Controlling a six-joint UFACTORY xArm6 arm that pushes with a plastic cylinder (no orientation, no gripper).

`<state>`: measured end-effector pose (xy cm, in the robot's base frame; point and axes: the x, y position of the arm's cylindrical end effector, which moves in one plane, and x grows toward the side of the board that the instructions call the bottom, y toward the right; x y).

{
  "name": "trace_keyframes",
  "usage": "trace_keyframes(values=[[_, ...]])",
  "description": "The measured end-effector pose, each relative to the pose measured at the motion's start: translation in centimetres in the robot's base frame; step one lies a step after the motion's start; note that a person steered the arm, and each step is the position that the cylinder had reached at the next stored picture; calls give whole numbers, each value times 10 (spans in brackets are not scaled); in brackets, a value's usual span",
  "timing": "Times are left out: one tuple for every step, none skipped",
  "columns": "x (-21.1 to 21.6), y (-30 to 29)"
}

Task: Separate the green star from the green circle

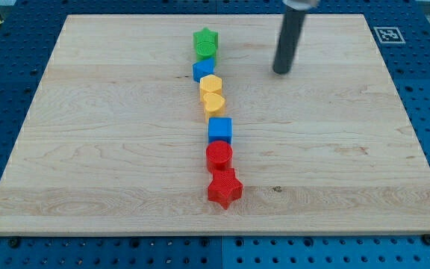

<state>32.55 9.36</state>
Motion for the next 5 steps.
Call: trace_keyframes(values=[[-31, -61], [-39, -66], [-61, -87], [-62, -116], [-62, -141]])
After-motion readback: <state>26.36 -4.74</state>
